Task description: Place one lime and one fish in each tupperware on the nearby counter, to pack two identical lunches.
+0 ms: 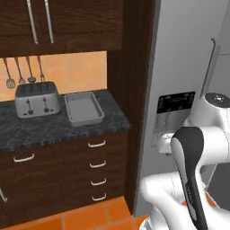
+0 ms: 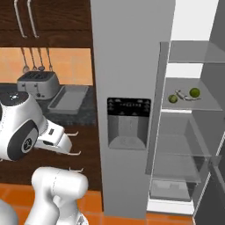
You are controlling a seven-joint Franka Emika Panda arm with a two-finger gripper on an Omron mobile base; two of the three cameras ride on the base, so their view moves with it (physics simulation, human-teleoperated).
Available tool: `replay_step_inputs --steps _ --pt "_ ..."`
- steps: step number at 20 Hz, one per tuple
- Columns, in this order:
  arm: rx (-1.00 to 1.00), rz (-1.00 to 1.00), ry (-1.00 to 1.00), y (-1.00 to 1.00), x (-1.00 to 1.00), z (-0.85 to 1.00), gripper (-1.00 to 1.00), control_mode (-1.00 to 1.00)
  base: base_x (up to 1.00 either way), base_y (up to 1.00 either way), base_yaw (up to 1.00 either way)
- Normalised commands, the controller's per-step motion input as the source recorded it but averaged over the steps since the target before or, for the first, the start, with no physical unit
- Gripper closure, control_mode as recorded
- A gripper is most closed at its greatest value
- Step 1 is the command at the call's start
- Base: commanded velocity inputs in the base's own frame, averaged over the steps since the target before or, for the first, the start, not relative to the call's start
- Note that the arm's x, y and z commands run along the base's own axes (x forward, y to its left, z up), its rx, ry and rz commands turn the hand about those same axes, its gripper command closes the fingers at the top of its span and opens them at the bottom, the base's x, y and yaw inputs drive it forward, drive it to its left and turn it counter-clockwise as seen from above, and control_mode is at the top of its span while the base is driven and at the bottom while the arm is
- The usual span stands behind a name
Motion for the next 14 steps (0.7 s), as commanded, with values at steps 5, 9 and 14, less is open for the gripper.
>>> replay_step_inputs --steps 5,9,14 --pt "0.0 0.0 0.0 0.0 0.0 0.0 -1.0 1.0 0.05 -1.0 0.11" --pt "0.0 0.0 0.0 0.0 0.0 0.0 -1.0 1.0 0.01 -0.97 0.18" --pt "0.0 0.0 0.0 0.0 0.0 0.0 -1.0 1.0 0.19 -0.71 0.2"
